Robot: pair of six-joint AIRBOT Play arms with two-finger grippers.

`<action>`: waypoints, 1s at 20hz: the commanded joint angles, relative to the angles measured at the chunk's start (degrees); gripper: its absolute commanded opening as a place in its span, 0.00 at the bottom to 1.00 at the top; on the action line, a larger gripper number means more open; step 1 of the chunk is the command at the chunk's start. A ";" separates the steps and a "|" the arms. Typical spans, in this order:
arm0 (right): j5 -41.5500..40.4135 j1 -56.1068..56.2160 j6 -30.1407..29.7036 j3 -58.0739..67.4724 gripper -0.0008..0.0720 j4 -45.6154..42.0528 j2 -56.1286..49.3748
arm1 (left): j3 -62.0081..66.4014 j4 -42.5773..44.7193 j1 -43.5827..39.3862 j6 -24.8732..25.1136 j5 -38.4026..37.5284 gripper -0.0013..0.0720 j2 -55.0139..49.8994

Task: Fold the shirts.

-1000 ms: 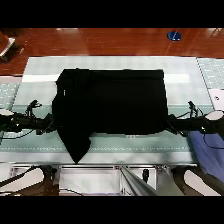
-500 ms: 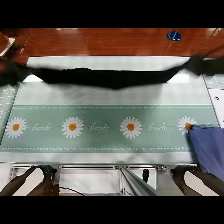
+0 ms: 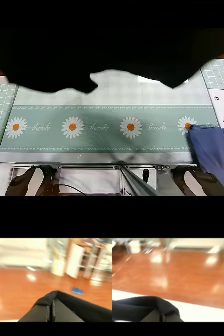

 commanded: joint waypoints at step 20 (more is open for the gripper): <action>-9.31 0.11 -0.72 -36.92 0.04 2.86 -7.32 | -30.08 18.05 -15.10 -4.26 14.97 0.04 -11.91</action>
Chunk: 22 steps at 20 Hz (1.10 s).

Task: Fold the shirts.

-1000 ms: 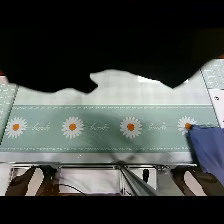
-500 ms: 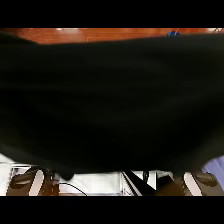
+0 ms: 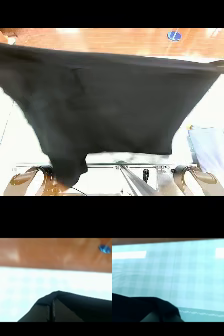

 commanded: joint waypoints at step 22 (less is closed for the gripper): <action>-13.29 -1.25 -4.02 15.82 0.04 17.86 -57.44 | 10.05 -5.05 -7.74 -1.88 10.84 0.04 -51.69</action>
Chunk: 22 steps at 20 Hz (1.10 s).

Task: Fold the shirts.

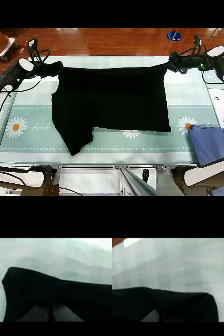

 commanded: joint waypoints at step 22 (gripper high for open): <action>10.49 -16.65 2.62 -31.04 0.58 -22.08 28.63 | -22.73 -2.05 26.18 11.69 -37.40 0.71 21.49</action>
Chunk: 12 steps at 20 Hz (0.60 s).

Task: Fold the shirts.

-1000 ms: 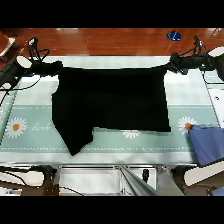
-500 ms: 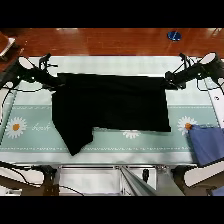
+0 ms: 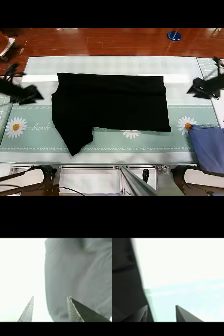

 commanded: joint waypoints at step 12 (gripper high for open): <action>-10.71 -6.47 -10.45 -38.66 0.58 20.72 22.03 | -38.53 -19.93 10.40 5.84 7.19 0.71 14.82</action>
